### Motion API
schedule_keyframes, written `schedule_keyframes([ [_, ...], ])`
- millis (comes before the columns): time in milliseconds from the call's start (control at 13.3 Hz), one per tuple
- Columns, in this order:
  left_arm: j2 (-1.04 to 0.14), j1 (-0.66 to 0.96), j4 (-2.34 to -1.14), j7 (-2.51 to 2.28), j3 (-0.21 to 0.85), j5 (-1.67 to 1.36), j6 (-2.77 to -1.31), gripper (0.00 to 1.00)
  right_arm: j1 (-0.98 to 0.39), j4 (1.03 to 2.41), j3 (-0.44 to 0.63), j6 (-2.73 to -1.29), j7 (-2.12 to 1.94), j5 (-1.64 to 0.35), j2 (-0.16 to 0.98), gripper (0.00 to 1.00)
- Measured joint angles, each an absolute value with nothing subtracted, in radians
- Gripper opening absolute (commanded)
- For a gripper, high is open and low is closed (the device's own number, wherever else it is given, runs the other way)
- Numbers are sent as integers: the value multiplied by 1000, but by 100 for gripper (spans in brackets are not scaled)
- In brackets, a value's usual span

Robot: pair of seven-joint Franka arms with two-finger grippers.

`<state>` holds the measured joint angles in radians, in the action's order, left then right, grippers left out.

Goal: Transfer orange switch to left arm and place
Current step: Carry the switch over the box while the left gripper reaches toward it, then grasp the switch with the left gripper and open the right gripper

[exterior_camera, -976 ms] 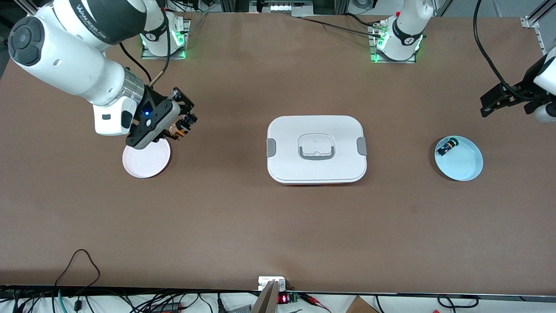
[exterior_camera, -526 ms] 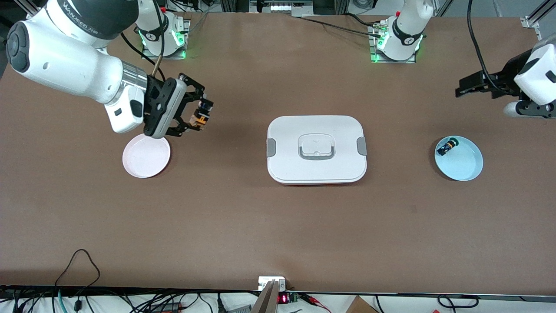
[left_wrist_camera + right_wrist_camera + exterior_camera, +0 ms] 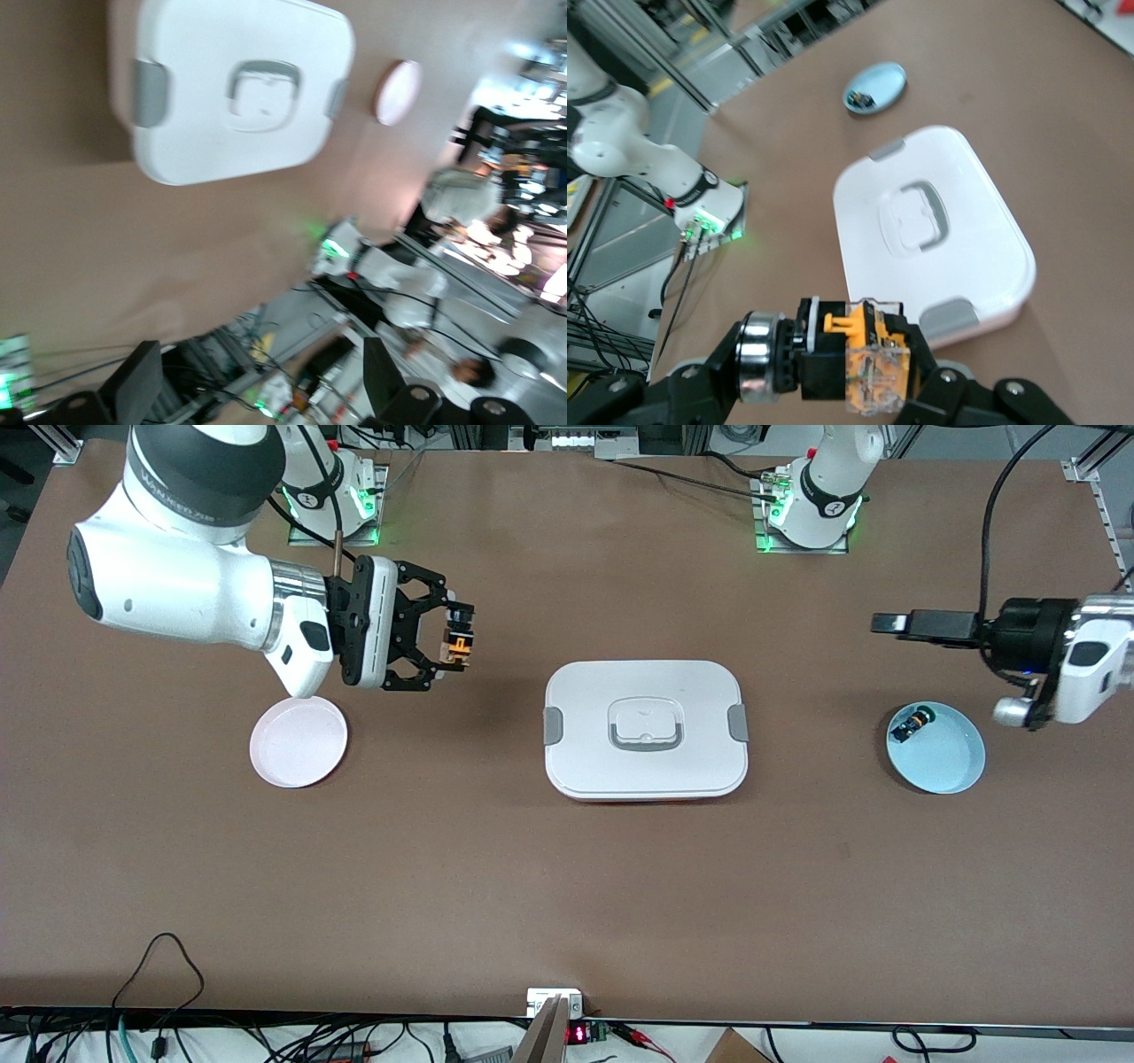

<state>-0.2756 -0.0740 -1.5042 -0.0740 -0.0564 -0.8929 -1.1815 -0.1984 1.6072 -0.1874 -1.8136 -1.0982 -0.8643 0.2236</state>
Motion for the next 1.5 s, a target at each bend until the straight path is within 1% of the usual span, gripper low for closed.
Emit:
schedule_keyframes([
  [225, -281, -23, -1613, -151, -30, -1130, -1282, 100, -197, 1645, -185, -1814, -1302, -1041, 245, 23],
  [375, -281, 53, -1656, -173, -23, -1231, -1384, 100, -197, 1670, -183, -1815, -1433, -1181, 268, 23],
  [751, -282, 276, -1677, -212, -16, -1379, -1683, 100, -198, 1680, -182, -1815, -1663, -1456, 335, 23],
  [976, -286, 389, -1681, -233, -15, -1463, -1867, 100, -212, 1680, -183, -1814, -1725, -1549, 360, 23],
  [1276, -285, 497, -1680, -272, -14, -1556, -2042, 100, -255, 1681, -184, -1818, -1786, -1623, 398, 23],
  [1352, -285, 507, -1680, -284, -14, -1558, -2056, 98, -260, 1681, -184, -1824, -1786, -1625, 401, 23],
  [1427, -285, 509, -1680, -291, -14, -1558, -2059, 87, -264, 1681, -184, -1831, -1786, -1625, 402, 23],
  [1502, -286, 509, -1680, -293, -16, -1558, -2059, 80, -267, 1681, -184, -1838, -1786, -1626, 401, 23],
])
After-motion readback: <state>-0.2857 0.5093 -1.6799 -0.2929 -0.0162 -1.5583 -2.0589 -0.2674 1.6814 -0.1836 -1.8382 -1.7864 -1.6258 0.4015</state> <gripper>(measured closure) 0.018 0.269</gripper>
